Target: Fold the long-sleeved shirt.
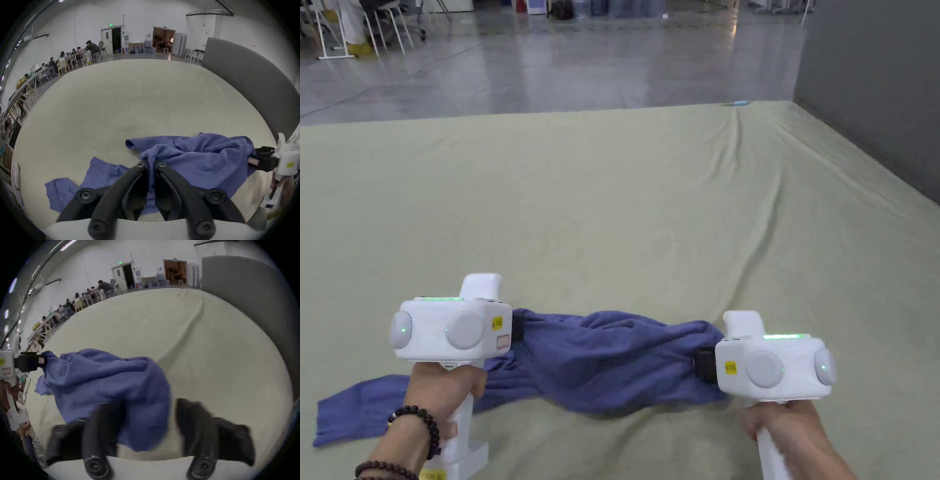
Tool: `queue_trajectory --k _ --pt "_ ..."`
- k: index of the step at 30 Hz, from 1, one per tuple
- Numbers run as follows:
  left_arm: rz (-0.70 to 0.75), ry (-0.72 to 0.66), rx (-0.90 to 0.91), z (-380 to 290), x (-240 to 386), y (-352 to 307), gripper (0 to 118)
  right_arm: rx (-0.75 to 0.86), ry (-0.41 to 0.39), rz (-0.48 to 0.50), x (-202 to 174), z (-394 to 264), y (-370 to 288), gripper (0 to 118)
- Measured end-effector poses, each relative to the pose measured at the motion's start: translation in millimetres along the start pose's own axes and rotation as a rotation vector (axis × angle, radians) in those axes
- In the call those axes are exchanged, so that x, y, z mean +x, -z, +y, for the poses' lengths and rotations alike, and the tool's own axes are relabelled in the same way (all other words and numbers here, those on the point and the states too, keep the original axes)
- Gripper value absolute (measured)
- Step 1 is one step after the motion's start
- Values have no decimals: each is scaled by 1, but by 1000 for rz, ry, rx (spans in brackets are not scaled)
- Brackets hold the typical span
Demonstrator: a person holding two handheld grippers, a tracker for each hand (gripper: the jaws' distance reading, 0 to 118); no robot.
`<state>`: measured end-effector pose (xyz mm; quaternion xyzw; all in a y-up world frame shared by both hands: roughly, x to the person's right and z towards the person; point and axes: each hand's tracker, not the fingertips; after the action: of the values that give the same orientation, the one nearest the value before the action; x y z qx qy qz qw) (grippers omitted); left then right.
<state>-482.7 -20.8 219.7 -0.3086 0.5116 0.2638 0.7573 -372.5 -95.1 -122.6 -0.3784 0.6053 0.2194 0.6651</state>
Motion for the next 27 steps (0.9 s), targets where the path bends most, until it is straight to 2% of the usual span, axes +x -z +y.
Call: queue_trajectory --k 2,4,8,14,17,21,27 --pt "-7 8 12 2 0 -3 0 -32 -38 30 -9 5 7 5" --pt "-10 8 25 6 -2 -13 0 2 -98 -33 -15 12 -3 4" --pt "-14 -15 153 29 -12 -46 0 193 -43 74 -21 52 -56 4" --pt "-1 -100 377 112 -35 -115 0 371 -164 152 -61 165 -136 4" --pt "35 -89 469 165 -43 -154 0 484 -238 128 -91 225 -173 4" --pt "116 -37 571 237 -50 -201 0 580 -251 118 -122 307 -217 4" --pt "141 -84 674 320 -58 -257 0 693 -256 72 -139 401 -270 4"
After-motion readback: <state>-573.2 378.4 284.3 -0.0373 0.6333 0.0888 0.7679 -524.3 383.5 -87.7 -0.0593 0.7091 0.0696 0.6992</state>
